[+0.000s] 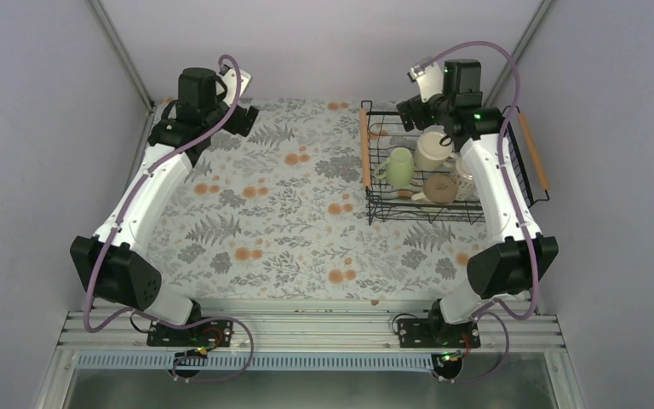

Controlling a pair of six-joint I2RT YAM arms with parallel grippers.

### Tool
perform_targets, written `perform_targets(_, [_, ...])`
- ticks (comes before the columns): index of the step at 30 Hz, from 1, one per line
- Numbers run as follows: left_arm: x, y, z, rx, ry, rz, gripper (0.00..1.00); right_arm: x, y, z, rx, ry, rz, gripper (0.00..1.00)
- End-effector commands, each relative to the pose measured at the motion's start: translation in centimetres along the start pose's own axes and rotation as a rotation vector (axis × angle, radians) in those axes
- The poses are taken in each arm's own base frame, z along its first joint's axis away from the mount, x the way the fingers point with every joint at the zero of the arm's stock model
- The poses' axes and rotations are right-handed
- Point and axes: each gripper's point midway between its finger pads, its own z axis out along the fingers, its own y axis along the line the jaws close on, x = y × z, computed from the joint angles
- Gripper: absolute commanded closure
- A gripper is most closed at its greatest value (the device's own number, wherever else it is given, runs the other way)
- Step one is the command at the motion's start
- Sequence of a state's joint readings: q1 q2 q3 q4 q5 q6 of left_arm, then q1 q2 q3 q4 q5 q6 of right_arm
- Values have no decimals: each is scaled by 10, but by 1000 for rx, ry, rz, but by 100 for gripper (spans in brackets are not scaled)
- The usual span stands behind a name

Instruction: Unload the cups from the dish rack

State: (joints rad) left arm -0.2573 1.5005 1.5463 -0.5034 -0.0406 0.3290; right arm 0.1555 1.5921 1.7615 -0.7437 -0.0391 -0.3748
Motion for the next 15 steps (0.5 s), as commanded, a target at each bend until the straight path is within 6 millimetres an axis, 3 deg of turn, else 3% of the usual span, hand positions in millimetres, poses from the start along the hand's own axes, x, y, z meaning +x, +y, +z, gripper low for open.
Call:
perform_targets(1, [-11,5,-11,-14,-43,-3,0,-7,-6,-5,19,-10,-19,0])
perform_targets(12, [-9,4,-10,-8,-33,-1,0,3,-2,-3,-4,34,-85,0])
perform_targets(15, [-8,2,-9,-1,-30,7,0,16,25,-8,-145,60,-256,0])
